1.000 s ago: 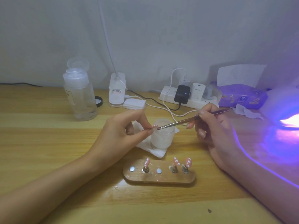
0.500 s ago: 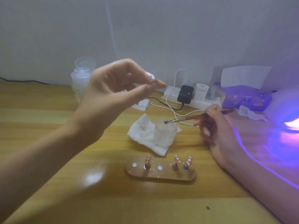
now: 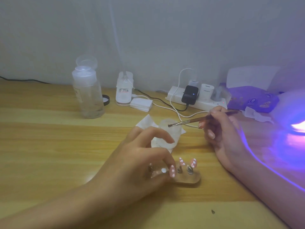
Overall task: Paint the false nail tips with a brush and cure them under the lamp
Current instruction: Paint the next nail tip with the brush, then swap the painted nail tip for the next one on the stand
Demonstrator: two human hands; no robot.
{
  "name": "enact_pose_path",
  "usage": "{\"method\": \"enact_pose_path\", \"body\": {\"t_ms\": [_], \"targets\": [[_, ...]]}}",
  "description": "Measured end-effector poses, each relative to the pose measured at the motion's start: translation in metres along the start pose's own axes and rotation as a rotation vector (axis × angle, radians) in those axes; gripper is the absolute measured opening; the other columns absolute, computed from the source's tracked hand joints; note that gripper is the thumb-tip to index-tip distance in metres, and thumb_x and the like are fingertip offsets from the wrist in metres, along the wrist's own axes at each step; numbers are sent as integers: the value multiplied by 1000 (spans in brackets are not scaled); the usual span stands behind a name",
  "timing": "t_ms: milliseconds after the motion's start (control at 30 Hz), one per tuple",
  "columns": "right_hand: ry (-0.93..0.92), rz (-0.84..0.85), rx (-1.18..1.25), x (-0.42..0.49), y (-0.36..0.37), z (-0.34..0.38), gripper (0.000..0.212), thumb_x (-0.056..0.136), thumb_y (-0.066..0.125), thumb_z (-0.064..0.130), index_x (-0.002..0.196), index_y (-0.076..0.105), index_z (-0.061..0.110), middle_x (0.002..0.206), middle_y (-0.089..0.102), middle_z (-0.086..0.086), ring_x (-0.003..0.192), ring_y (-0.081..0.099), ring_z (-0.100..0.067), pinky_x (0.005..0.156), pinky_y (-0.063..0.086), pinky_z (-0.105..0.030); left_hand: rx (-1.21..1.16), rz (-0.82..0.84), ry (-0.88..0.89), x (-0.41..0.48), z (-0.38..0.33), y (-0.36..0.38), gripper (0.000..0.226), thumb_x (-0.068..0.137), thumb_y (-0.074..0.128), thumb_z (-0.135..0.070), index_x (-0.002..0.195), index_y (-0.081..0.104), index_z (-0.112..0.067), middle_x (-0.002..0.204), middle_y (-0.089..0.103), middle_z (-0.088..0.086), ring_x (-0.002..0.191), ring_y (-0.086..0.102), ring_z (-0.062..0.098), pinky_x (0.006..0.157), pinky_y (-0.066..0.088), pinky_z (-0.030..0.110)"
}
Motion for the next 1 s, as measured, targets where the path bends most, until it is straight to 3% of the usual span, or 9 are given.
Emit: {"method": "enact_pose_path", "body": {"t_ms": [100,300,400,567,767,1000], "targets": [[-5,9,-4,0,0,0,29,100,45,14,71,44,19,59,63,-6,40,34,-9,48,13,-31,-32,47,-75,0,14,2,3,80,68,-42,81,70,-40,120,51,-28,103,38,-6,84,32,6],[10,2,-9,0,1,-1,33,99,46,15,67,50,21,60,64,-7,41,34,-10,51,13,-33,-80,113,-179,2,28,8,12,77,66,-49,87,69,-43,118,49,-32,111,37,-6,86,30,6],[16,-11,5,0,0,-1,31,99,46,14,69,49,19,59,63,-7,40,34,-9,52,13,-33,38,122,-147,1,23,8,20,74,61,-57,89,61,-44,113,47,-30,114,37,-3,88,34,17],[33,-32,6,1,-2,-2,28,99,47,15,71,47,18,59,63,-6,40,34,-9,52,12,-33,328,149,-82,6,9,6,39,70,47,-73,97,46,-46,101,44,-27,100,31,-2,88,30,23],[31,-29,34,0,-2,-2,28,99,48,15,71,47,18,58,62,-6,40,35,-9,44,18,-25,418,203,-95,3,17,-2,47,65,40,-78,94,53,-43,88,49,-25,94,35,-1,83,28,18],[41,-45,32,0,-3,-3,28,98,48,15,71,47,18,57,62,-5,41,33,-10,45,18,-24,439,222,-95,4,14,-5,59,62,25,-89,101,41,-48,102,40,-28,100,29,-5,91,25,18]]}}
Point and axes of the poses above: each hand's wrist, its own x-axis towards the middle knuckle, its own y-axis out of the palm, z = x × y, the point moved 9 cm from there along x, towards the middle knuckle
